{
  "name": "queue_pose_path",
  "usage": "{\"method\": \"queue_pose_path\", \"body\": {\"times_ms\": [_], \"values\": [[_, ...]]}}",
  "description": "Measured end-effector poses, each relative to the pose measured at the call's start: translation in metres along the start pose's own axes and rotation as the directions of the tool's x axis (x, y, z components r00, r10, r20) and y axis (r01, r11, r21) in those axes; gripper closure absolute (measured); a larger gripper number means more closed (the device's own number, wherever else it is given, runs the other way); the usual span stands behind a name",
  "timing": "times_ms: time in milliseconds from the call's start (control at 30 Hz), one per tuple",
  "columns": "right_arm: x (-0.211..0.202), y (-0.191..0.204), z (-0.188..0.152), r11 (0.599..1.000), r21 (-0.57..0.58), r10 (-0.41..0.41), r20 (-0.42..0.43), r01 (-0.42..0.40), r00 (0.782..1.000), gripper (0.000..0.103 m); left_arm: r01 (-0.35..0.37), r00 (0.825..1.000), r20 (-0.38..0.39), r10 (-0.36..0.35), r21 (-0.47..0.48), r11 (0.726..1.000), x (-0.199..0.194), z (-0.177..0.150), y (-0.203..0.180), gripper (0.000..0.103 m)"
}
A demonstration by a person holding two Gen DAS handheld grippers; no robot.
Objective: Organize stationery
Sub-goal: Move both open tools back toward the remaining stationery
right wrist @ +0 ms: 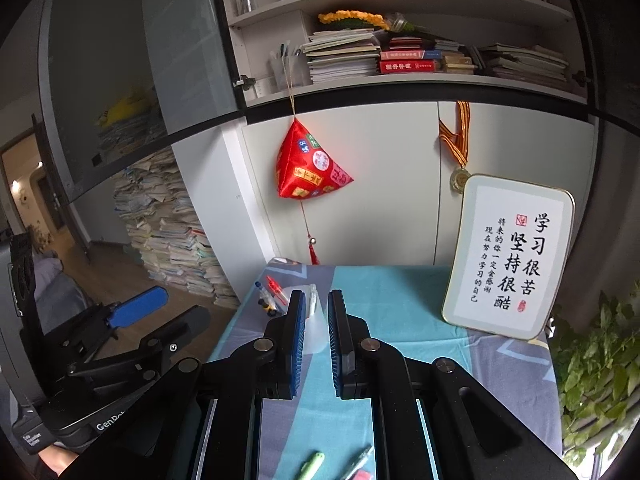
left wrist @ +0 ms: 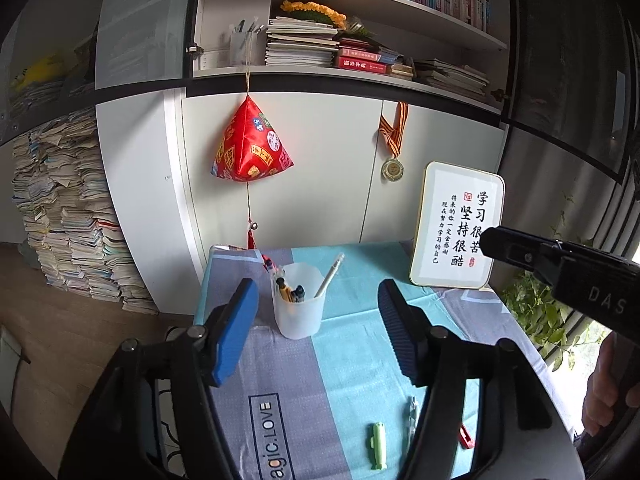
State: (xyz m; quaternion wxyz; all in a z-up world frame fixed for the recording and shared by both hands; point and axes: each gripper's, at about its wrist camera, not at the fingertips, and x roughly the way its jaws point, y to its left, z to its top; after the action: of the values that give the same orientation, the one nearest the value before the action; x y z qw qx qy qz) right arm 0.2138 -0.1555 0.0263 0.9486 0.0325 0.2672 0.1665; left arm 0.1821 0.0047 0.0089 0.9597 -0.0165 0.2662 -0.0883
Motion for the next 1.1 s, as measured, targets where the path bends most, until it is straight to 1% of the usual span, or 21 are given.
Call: {"method": "queue_pose_path", "body": {"times_ms": [133,200,267,400,500,600,767,833,933,1100], "values": [[-0.018,-0.005,-0.018,1.000,0.004,-0.005,-0.016,0.005,1.000,0.093,0.017,0.999,-0.034,-0.017,-0.009,1.000,-0.003,-0.020,-0.009,0.039],[-0.024,-0.008,-0.028,1.000,0.004,-0.013,-0.030,0.013,0.999,0.093,0.024,0.998,-0.060,-0.024,-0.003,1.000,-0.001,-0.030,-0.016,0.039],[-0.028,-0.012,-0.039,1.000,0.007,-0.018,-0.045,0.018,0.999,0.093,0.028,0.997,-0.070,-0.027,0.010,1.000,-0.001,-0.040,-0.024,0.039],[-0.034,-0.022,-0.065,0.999,0.028,-0.025,-0.068,0.027,0.997,0.093,0.010,0.996,-0.085,-0.007,0.032,0.999,-0.003,-0.064,-0.037,0.039],[-0.029,-0.032,-0.090,0.998,0.058,-0.021,-0.106,0.027,0.994,0.093,0.015,0.994,-0.110,-0.010,0.044,0.999,-0.002,-0.083,-0.045,0.039],[-0.020,-0.044,-0.114,0.996,0.087,-0.016,-0.155,0.030,0.988,0.093,0.004,0.990,-0.139,0.005,0.067,0.998,0.002,-0.099,-0.051,0.039],[-0.013,-0.060,-0.151,0.990,0.129,-0.022,-0.203,0.049,0.979,0.093,0.014,0.984,-0.181,0.000,0.078,0.997,0.009,-0.126,-0.058,0.039],[-0.010,-0.064,-0.162,0.988,0.145,-0.016,-0.225,0.050,0.974,0.093,0.022,0.980,-0.200,-0.007,0.071,0.997,0.011,-0.137,-0.059,0.039],[-0.005,-0.068,-0.176,0.989,0.132,-0.037,-0.246,0.071,0.969,0.093,0.041,0.973,-0.227,-0.026,0.062,0.997,0.015,-0.153,-0.062,0.039],[0.005,-0.073,-0.197,0.987,0.144,-0.030,-0.292,0.075,0.956,0.093,0.039,0.965,-0.263,-0.012,0.096,0.995,0.023,-0.177,-0.069,0.039]]}}
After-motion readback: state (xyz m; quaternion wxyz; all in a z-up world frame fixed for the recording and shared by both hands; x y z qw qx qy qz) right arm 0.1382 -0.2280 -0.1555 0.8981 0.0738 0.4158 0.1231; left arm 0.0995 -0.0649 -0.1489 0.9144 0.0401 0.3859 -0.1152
